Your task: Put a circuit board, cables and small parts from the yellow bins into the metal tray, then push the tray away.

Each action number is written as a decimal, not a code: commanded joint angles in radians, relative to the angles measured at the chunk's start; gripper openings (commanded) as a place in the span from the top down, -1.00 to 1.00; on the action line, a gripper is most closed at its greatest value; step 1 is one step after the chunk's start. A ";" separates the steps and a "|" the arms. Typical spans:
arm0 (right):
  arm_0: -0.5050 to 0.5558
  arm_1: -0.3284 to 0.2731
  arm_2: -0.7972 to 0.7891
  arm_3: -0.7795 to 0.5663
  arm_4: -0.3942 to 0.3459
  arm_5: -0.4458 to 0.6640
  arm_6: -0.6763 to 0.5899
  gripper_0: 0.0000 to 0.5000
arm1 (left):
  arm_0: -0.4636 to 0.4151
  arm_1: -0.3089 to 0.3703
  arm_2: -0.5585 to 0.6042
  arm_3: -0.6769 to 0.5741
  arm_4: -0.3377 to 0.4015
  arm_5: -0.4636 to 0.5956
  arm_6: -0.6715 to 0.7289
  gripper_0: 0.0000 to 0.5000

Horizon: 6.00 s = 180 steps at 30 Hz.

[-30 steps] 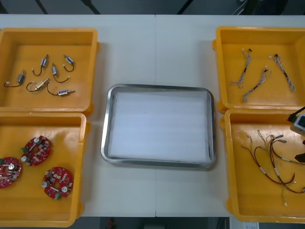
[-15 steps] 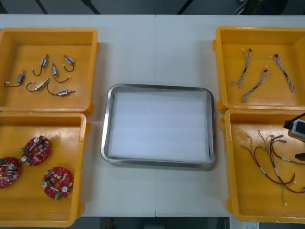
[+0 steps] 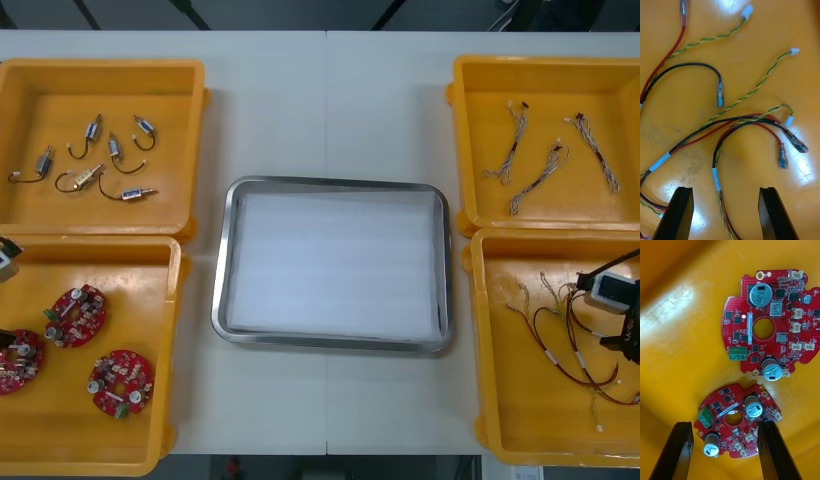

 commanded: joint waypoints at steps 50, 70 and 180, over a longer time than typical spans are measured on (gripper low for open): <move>-0.066 -0.031 0.094 0.079 0.010 -0.065 0.029 1.00 | 0.023 0.041 -0.181 0.014 -0.111 -0.136 0.189 -1.00; -0.084 0.048 -0.242 -0.087 -0.043 0.337 0.004 1.00 | 0.023 0.040 -0.186 0.019 -0.114 -0.135 0.198 0.51; -0.429 0.119 -0.162 -0.351 -0.159 0.745 -1.108 1.00 | -1.043 -0.649 -0.896 -0.076 -0.594 0.581 1.816 1.00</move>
